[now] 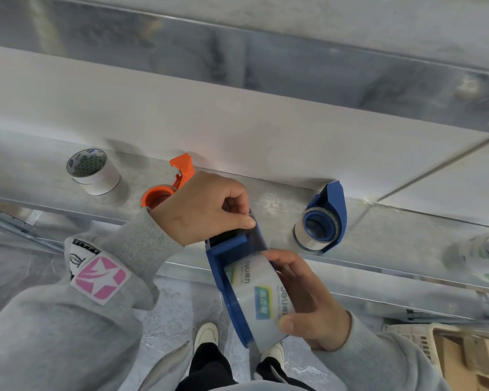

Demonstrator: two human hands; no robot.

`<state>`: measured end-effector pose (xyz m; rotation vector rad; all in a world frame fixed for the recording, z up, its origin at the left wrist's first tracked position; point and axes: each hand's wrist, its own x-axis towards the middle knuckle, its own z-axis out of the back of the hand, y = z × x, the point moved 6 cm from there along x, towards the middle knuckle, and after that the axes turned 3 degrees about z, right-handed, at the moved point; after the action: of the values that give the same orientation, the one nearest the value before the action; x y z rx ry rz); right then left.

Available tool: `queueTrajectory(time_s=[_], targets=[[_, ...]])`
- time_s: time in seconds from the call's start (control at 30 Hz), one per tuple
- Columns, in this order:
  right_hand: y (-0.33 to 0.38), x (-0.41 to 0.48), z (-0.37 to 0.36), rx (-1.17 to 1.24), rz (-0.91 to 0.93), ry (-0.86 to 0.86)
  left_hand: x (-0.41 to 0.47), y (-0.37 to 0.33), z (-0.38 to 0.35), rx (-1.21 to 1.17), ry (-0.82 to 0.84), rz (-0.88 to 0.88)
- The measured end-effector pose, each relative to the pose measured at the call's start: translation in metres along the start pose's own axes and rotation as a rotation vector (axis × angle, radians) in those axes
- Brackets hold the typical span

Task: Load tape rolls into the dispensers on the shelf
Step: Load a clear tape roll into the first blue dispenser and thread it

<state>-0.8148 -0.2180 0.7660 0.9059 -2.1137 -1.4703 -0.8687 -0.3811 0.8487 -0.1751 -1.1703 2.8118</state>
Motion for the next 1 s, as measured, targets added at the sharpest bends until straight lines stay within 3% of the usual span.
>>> queueTrajectory(time_s=[0.37, 0.57, 0.83, 1.0], targets=[[0.007, -0.004, -0.005, 0.131, 0.028, 0.056, -0.008, -0.004, 0.005, -0.149, -0.04, 0.002], [0.013, -0.009, 0.003, -0.07, 0.126, 0.021, -0.011, -0.003, 0.008, -0.182, -0.013, 0.007], [0.021, -0.009, -0.004, 0.012, 0.149, 0.062, -0.011, 0.001, 0.011, -0.247, 0.072, 0.043], [0.02, -0.01, -0.005, -0.04, 0.135, 0.09, -0.014, -0.007, 0.016, -0.238, -0.092, 0.059]])
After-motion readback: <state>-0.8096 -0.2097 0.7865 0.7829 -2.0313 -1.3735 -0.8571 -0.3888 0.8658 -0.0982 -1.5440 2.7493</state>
